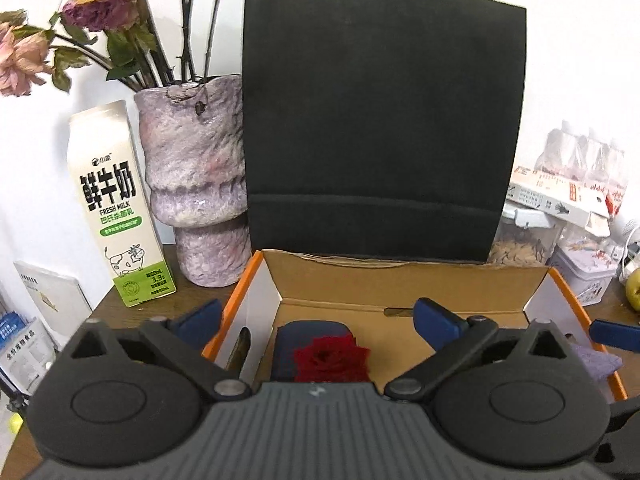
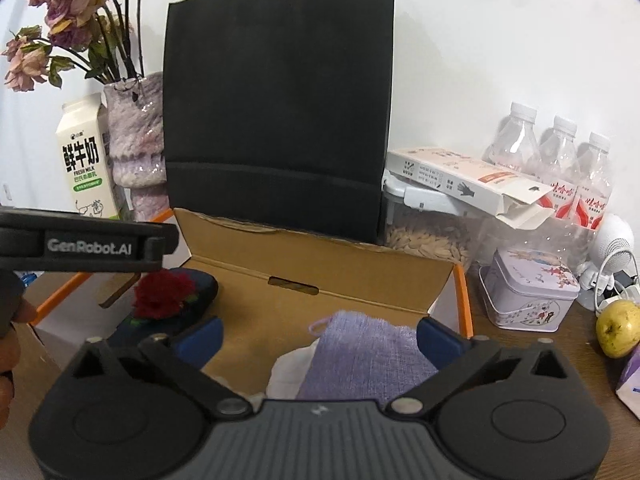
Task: Organize objects
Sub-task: 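Lower the rose and pouch into the box and open both grippers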
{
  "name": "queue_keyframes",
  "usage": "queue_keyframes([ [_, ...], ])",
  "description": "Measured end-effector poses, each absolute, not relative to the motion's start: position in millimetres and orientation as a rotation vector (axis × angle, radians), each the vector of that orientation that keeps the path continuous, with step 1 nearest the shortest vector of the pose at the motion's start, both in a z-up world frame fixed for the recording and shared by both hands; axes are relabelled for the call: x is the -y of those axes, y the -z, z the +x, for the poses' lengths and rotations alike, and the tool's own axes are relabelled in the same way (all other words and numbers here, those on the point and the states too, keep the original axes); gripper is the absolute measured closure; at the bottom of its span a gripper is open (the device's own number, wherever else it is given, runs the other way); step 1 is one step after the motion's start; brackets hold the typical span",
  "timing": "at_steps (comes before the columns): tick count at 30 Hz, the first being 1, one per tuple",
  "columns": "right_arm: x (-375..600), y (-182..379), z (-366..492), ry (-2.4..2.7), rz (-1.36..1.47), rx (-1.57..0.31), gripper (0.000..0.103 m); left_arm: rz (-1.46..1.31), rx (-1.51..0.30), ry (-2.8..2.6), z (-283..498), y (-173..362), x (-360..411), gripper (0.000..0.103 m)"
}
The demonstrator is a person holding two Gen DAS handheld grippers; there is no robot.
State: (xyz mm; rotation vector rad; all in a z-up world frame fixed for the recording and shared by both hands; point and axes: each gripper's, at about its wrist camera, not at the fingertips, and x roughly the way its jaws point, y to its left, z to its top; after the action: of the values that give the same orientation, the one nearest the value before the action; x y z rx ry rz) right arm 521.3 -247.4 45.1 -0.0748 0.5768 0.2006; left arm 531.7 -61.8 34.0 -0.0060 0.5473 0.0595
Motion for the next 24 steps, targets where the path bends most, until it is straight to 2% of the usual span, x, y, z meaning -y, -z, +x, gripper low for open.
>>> queue_keyframes([
  [24, 242, -68, 485, -0.203, -0.067, -0.562, 0.000, -0.024, -0.535, -0.065, 495, -54, 57, 0.000],
])
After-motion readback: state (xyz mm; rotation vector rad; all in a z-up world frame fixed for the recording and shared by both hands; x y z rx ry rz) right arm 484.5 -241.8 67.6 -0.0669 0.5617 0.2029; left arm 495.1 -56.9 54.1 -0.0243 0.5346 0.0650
